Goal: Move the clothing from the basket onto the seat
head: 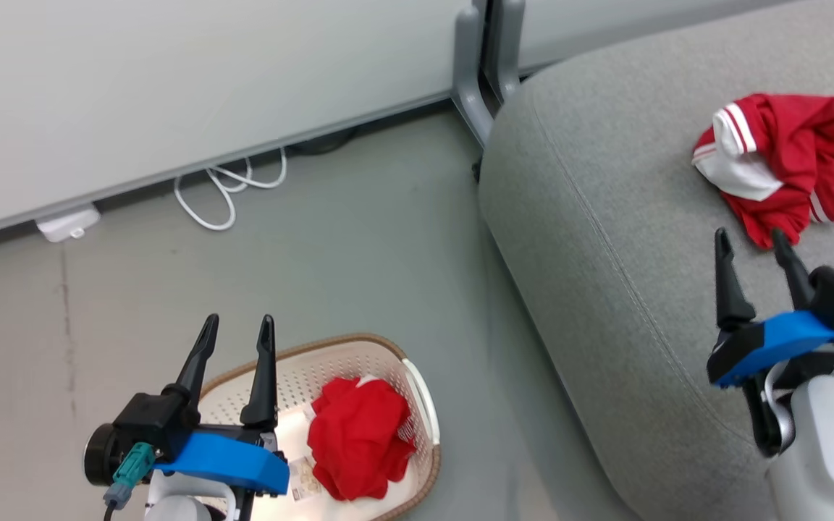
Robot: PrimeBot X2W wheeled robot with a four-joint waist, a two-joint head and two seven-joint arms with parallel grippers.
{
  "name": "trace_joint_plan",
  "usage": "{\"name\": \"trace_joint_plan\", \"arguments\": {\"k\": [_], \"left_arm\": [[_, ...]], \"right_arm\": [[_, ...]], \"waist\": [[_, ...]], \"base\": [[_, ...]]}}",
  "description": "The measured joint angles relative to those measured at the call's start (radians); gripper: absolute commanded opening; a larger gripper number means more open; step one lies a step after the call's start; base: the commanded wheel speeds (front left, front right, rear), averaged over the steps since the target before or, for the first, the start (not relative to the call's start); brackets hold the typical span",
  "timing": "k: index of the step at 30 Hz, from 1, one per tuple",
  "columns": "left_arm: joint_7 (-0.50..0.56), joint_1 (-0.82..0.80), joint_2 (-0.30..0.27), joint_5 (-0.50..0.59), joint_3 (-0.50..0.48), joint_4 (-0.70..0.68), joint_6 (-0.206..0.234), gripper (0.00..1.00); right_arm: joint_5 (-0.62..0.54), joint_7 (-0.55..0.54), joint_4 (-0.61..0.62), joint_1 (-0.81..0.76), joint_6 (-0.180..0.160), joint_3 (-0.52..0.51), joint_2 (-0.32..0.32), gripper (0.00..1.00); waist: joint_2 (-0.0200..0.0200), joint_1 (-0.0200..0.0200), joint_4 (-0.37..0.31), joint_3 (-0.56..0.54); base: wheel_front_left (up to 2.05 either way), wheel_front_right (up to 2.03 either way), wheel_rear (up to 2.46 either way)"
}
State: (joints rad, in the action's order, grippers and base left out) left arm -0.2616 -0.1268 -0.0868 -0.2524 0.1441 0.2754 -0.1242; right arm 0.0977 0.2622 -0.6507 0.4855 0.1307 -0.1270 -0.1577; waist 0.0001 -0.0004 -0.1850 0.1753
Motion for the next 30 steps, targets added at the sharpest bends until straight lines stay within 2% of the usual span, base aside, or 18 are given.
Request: {"name": "trace_joint_plan", "arguments": {"k": [13,22,30], "left_arm": [[0.0,0.04,0.017,0.006,-0.051,0.077,-0.002,1.0],[0.0,0.041,0.011,0.004,-0.081,0.129,-0.006,1.0],[0.0,0.044,0.004,-0.001,-0.086,0.145,-0.006,1.0]], "right_arm": [[0.003,-0.044,0.253,-0.243,0.0,0.057,0.073,1.0],[0.003,-0.076,0.339,-0.336,0.0,0.064,0.098,1.0],[0.018,-0.092,0.37,-0.385,0.0,0.088,0.105,1.0]], "waist": [[0.0,0.0002,0.146,-0.106],[0.0,0.0003,0.216,-0.152],[0.0,0.0003,0.251,-0.171]], "base": [[0.0,0.0,0.0],[0.0,0.0,0.0],[0.0,0.0,0.0]]}}
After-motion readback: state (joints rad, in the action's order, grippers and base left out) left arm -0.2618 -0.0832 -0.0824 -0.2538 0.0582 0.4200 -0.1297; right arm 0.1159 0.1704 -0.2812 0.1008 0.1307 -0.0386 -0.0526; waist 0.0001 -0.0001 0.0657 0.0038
